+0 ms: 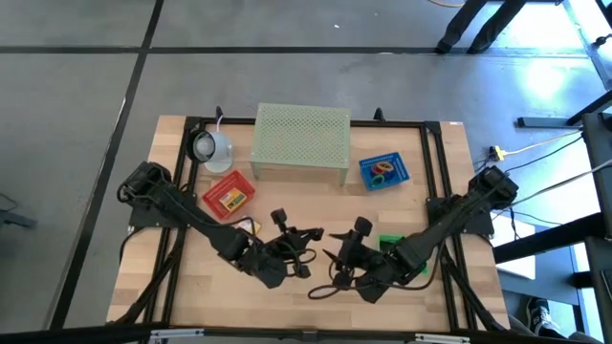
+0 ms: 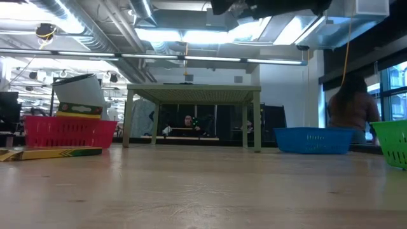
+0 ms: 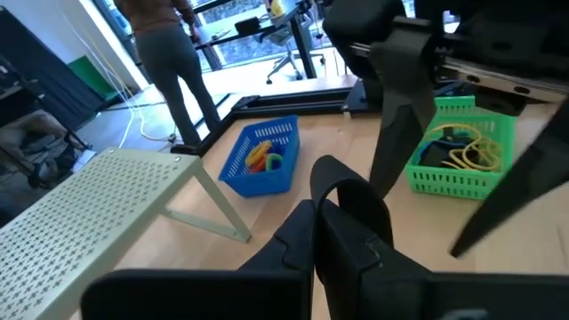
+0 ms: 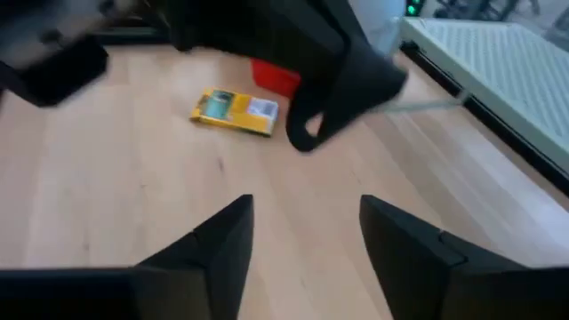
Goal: Pick & Place Office Desk Supplies
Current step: Put the black rubber band into the green bin
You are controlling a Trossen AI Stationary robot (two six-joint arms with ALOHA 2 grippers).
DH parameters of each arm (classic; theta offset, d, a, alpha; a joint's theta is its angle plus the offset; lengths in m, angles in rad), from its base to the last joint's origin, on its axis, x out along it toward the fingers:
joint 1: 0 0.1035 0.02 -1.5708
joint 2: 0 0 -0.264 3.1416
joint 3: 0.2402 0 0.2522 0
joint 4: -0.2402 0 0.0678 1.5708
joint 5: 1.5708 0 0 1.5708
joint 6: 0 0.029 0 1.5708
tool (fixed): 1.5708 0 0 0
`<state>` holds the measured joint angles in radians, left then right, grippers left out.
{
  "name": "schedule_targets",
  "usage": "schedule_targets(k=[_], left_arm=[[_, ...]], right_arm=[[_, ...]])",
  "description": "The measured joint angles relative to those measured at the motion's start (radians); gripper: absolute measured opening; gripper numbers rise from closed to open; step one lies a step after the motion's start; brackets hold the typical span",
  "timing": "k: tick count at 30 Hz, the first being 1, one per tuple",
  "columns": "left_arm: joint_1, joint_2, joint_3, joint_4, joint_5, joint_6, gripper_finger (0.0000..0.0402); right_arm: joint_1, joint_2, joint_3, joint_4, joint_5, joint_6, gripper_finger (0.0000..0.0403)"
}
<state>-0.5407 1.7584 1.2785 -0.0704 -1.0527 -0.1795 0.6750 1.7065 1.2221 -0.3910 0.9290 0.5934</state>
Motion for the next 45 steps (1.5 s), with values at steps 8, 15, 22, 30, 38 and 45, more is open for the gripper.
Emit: schedule_targets(k=[8, 15, 22, 30, 38, 45], left_arm=[[0.001, 0.0, 0.0, 0.0, 0.0, -0.003, 0.0004], [0.007, 0.0, 0.0, 0.001, 0.002, -0.019, 0.0004], [0.006, 0.0, 0.0, 0.001, 0.029, -0.018, 0.0004], [0.006, 0.0, 0.0, 0.0, 0.03, -0.017, 0.0004], [0.006, 0.0, 0.0, 0.001, 0.069, -0.016, 0.0004], [0.006, 0.0, 0.0, 0.0, 0.127, -0.016, 0.0006]], right_arm=[[-0.018, 0.0, 0.0, 0.145, -0.006, -0.162, 0.0263], [-0.049, 0.0, 0.0, 0.163, -0.003, -0.159, 0.0269], [-0.054, 0.0, 0.0, 0.163, -0.01, -0.126, 0.0236], [-0.054, 0.0, 0.0, 0.163, -0.058, -0.126, 0.0148], [-0.054, 0.0, 0.0, 0.163, -0.057, -0.123, 0.0022], [-0.053, 0.0, 0.0, 0.161, -0.058, -0.114, 0.0013]])
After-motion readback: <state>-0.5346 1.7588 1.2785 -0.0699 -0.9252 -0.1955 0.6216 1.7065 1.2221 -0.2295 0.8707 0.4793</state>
